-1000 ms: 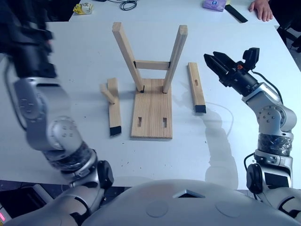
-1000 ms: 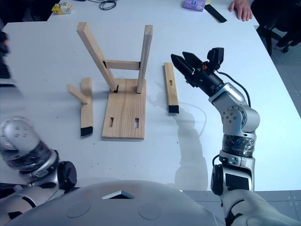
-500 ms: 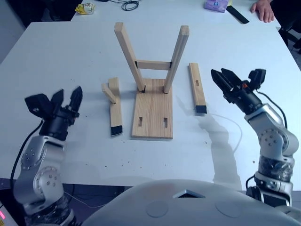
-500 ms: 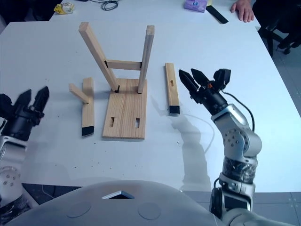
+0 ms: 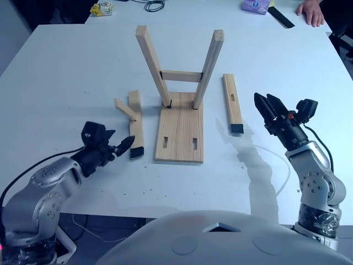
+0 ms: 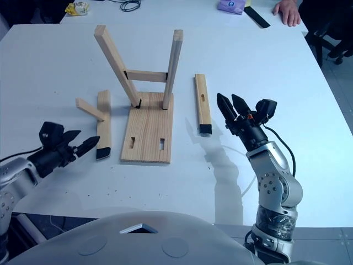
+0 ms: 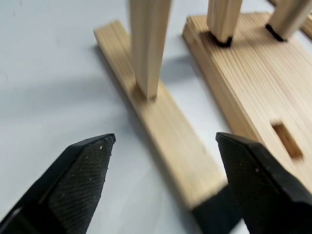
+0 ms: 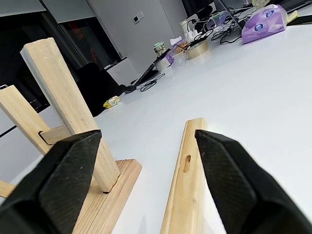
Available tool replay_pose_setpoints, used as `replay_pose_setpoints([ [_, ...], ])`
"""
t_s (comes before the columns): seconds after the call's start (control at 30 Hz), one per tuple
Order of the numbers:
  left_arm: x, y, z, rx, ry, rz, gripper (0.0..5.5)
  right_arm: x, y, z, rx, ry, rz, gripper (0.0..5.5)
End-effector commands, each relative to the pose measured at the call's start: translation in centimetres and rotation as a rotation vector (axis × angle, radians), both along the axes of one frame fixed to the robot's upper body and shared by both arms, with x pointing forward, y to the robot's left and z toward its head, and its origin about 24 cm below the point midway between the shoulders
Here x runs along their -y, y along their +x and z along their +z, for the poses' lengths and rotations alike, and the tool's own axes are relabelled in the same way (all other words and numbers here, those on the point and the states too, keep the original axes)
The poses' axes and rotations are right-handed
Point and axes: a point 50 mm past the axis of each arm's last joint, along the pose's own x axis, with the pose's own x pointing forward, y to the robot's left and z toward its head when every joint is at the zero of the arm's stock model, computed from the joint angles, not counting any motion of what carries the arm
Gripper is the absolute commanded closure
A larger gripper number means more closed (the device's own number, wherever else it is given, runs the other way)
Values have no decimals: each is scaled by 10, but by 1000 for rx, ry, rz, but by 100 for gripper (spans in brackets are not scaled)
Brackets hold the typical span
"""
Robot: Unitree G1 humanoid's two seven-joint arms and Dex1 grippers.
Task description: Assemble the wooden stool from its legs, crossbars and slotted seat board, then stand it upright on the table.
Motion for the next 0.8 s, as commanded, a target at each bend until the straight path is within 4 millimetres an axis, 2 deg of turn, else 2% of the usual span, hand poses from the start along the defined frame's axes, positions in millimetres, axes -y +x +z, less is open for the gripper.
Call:
replay_pose_setpoints([
  [0.03,17,11,1,-22,3,23,166,-2,-3,1,3,0,-6,195],
  [0.23,39,16,-9,-114,31,19,166,1,-3,5,13,-5,-23,195],
  [0.5,29,15,-27,-161,222,212,166,-4,12,7,27,1,19,195],
  [0.7,36,19,-36,-186,211,229,166,-6,15,6,27,7,17,195],
  [0.8,30,20,-45,-219,221,265,166,-10,17,4,27,11,31,195],
])
